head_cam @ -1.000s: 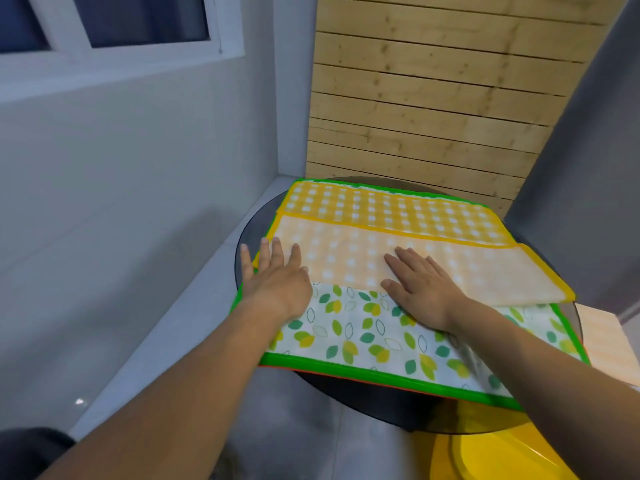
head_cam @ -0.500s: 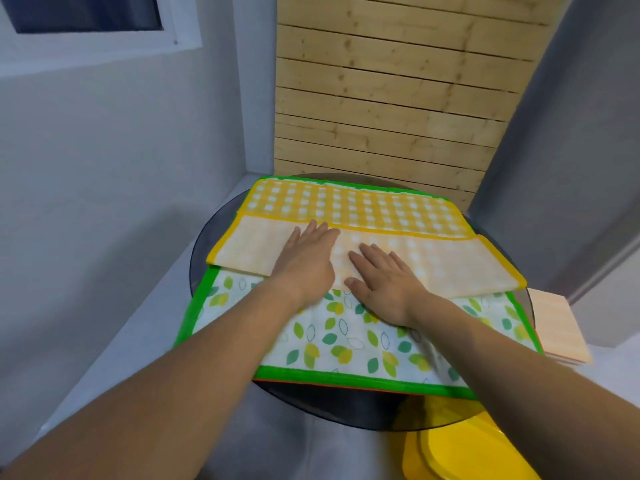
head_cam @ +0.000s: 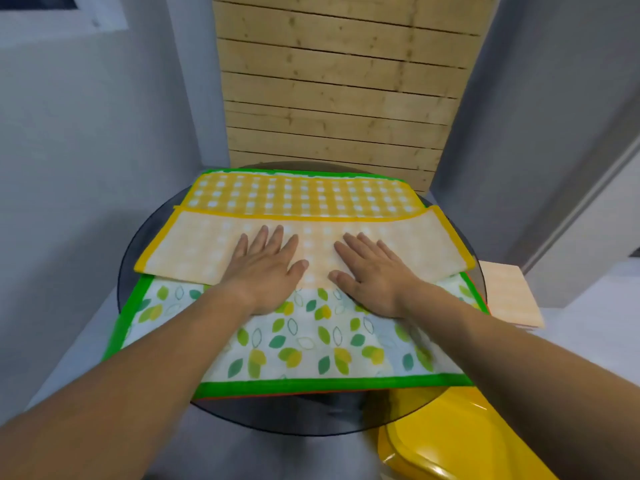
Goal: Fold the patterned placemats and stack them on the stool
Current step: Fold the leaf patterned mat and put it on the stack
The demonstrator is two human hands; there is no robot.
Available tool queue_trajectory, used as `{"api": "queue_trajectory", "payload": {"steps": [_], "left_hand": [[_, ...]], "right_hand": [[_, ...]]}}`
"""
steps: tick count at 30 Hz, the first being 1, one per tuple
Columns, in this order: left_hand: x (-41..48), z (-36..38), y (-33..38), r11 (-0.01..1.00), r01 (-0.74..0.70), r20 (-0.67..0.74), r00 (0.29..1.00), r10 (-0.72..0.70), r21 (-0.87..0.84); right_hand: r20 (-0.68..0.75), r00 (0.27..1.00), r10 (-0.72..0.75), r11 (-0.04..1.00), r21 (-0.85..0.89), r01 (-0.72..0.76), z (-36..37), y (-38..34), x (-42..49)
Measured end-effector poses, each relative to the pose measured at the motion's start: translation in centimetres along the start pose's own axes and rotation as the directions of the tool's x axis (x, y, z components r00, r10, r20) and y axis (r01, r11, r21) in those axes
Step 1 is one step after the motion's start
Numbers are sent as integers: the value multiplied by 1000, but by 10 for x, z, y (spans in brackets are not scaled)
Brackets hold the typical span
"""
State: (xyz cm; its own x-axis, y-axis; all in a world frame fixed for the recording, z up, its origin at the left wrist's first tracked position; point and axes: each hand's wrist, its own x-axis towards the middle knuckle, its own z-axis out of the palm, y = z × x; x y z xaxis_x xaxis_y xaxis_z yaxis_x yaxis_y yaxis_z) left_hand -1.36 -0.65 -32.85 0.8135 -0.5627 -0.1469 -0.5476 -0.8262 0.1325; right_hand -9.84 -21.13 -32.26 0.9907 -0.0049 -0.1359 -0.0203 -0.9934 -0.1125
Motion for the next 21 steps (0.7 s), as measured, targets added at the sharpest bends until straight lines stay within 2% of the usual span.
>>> {"api": "queue_trajectory", "payload": {"steps": [8, 14, 17, 19, 21], "left_hand": [[0, 0, -2, 1000, -11, 13, 1000, 11, 12], [1, -1, -1, 1000, 3, 27, 1000, -3, -5], [1, -6, 1, 1000, 11, 45, 999, -10, -29], [5, -14, 2, 1000, -3, -23, 1000, 3, 2], [15, -20, 4, 999, -19, -180, 983, 26, 42]], "right_hand": [[60, 985, 161, 987, -27, -160, -5, 76, -39], [41, 985, 165, 986, -34, -163, -4, 80, -40], [1, 983, 184, 983, 19, -184, -7, 78, -40], [-92, 972, 215, 976, 56, -210, -15, 72, -33], [-197, 944, 264, 964, 91, -251, -22, 65, -17]]}}
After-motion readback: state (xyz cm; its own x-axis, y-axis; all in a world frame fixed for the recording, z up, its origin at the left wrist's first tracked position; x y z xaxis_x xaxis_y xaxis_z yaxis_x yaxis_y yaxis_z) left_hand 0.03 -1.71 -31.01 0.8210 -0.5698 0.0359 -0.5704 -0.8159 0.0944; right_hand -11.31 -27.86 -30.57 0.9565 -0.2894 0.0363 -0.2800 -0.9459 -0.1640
